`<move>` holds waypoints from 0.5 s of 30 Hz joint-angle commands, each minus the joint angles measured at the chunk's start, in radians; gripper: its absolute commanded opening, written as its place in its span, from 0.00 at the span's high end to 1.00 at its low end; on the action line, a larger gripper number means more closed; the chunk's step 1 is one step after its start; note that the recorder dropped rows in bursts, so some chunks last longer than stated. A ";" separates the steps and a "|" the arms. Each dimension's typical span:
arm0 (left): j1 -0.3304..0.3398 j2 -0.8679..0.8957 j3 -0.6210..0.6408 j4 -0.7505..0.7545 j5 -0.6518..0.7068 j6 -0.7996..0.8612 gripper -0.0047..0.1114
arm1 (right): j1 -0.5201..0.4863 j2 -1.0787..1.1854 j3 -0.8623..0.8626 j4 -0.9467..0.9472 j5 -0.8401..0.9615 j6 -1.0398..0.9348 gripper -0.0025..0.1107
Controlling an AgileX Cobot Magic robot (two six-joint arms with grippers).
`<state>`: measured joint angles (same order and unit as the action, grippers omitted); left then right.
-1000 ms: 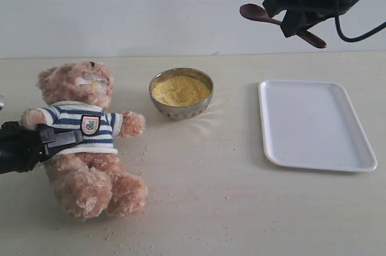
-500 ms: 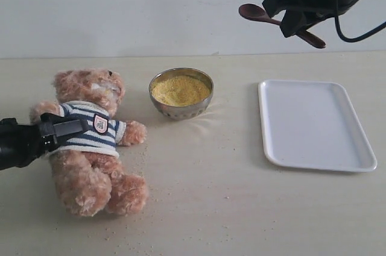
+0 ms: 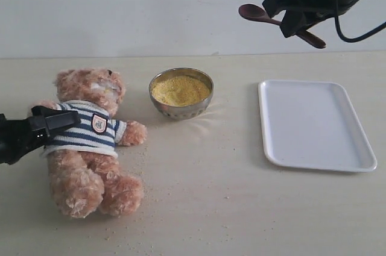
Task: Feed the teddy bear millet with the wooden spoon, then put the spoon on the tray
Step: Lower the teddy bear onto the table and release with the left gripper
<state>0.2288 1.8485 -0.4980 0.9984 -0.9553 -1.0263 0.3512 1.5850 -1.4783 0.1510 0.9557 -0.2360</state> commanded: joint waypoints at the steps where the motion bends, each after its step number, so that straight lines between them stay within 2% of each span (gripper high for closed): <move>1: 0.075 -0.064 -0.004 0.023 0.125 -0.021 0.10 | -0.004 -0.009 0.004 0.001 0.000 -0.009 0.98; 5: 0.130 -0.132 -0.004 0.038 0.210 -0.122 0.10 | -0.004 -0.009 0.004 0.001 -0.003 -0.009 0.98; 10: 0.178 -0.249 -0.004 0.027 0.274 -0.417 0.13 | -0.004 -0.009 0.004 0.001 -0.005 -0.009 0.98; 13: 0.186 -0.315 -0.004 -0.035 0.336 -0.564 0.25 | -0.004 -0.009 0.004 0.001 -0.005 -0.009 0.98; 15: 0.186 -0.356 -0.004 -0.115 0.387 -0.591 0.41 | -0.004 -0.009 0.004 0.001 -0.005 -0.009 0.98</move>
<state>0.4100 1.5404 -0.4997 0.9661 -0.6291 -1.5388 0.3512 1.5850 -1.4783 0.1510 0.9557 -0.2360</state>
